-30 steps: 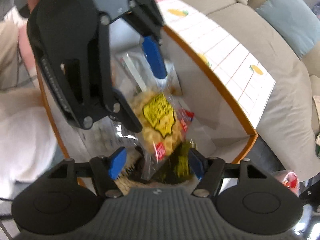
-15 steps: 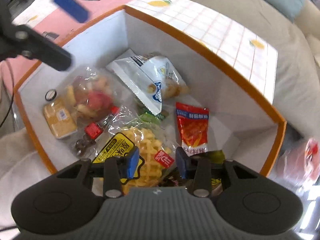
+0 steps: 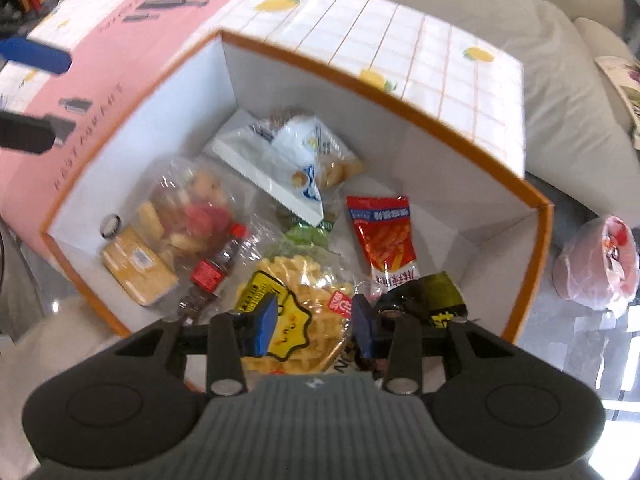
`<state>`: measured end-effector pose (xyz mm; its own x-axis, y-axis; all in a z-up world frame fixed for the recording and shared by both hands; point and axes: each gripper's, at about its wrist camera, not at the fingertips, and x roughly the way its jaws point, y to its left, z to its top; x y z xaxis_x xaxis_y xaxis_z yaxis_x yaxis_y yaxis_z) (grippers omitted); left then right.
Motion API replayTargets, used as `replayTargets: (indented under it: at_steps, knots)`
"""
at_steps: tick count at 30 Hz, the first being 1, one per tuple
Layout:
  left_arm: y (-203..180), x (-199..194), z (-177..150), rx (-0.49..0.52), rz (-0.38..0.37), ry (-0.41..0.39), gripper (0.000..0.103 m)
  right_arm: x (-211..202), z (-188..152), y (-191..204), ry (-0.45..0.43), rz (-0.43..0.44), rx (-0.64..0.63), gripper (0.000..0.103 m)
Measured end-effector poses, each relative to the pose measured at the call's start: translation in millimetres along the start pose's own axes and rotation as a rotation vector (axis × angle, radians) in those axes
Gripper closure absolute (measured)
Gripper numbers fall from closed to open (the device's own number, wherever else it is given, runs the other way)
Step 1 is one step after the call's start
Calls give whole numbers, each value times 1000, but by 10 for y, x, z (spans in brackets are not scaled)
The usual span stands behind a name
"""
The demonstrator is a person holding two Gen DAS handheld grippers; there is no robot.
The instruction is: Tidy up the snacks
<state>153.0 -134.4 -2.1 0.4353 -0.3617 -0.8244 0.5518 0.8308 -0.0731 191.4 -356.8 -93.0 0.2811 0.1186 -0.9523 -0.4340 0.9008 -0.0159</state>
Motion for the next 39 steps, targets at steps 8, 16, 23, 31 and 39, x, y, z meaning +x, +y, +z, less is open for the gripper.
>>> replayTargets:
  at_steps: [8,16,23,31,39]
  knots:
    - [-7,-648,-177,-24,93,-127,20,-673,-27,340,-102,-55,130,39]
    - [-18,-1038,-488,-111,169,-199,20,-1303,-277,761,-251,-94,302,15]
    - [-32,-1167,-873,-199,265,-250,18,-1616,-611,1212,-435,-119,406,4]
    - [12,-1114,-1287,-232,320,-218,17,-1450,-902,1787,-536,-218,448,3]
    - [28,-936,-1419,-250,347,-186,16,-1144,-1009,1964,-533,-260,508,3]
